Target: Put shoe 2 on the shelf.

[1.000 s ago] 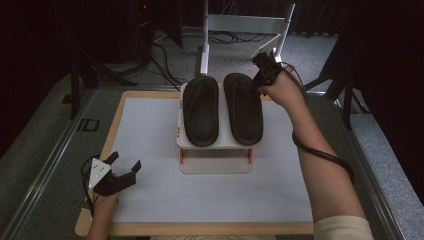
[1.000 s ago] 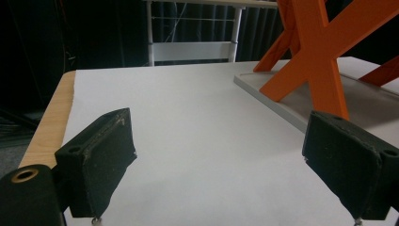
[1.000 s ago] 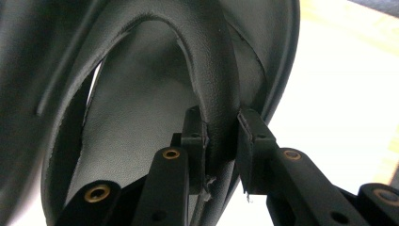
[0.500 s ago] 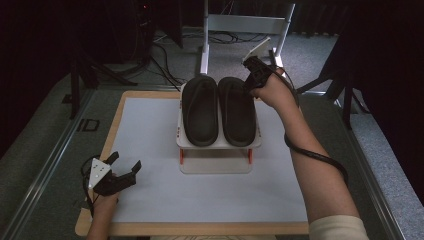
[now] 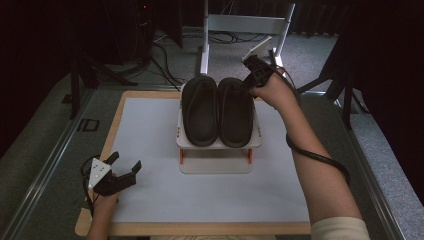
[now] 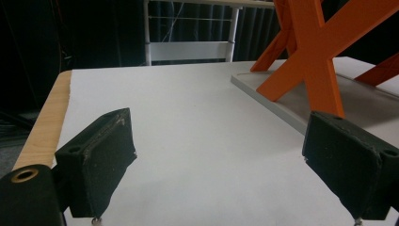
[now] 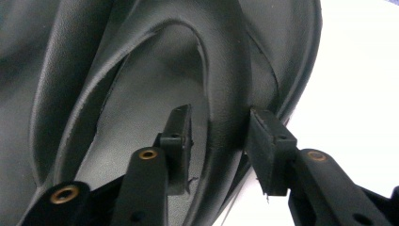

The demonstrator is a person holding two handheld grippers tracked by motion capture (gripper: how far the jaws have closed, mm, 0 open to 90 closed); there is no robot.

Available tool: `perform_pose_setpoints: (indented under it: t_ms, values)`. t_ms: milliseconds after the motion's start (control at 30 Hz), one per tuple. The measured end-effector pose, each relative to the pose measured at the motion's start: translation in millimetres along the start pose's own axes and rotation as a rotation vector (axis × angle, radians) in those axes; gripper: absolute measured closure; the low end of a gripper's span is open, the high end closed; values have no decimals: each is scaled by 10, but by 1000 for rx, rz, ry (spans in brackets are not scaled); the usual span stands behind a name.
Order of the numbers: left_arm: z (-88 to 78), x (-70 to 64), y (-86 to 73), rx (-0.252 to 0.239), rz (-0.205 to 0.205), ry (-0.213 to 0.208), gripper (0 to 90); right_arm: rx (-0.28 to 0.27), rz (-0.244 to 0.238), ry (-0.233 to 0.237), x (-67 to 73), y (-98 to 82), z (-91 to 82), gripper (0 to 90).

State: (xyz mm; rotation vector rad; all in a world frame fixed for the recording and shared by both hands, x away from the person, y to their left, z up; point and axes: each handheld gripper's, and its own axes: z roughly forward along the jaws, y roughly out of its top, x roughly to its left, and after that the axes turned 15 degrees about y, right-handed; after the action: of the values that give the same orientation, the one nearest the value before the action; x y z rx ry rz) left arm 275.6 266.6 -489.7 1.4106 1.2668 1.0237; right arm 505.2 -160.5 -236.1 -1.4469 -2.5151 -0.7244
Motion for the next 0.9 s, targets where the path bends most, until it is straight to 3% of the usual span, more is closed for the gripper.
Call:
perform_pose_setpoints:
  t_ms: [200,500,700,900]
  values:
    - [1,0,0,1,0,0,94,-18,-32,14,12,-31,-64,490]
    - [3,-3,0,2,0,1,94,-87,-61,55,-23,-121,-239,310]
    - [0,-1,0,0,0,2,94,-124,-82,60,-79,-218,-329,296]
    - [2,-2,0,2,-1,2,95,-156,-90,61,-220,-344,-372,268]
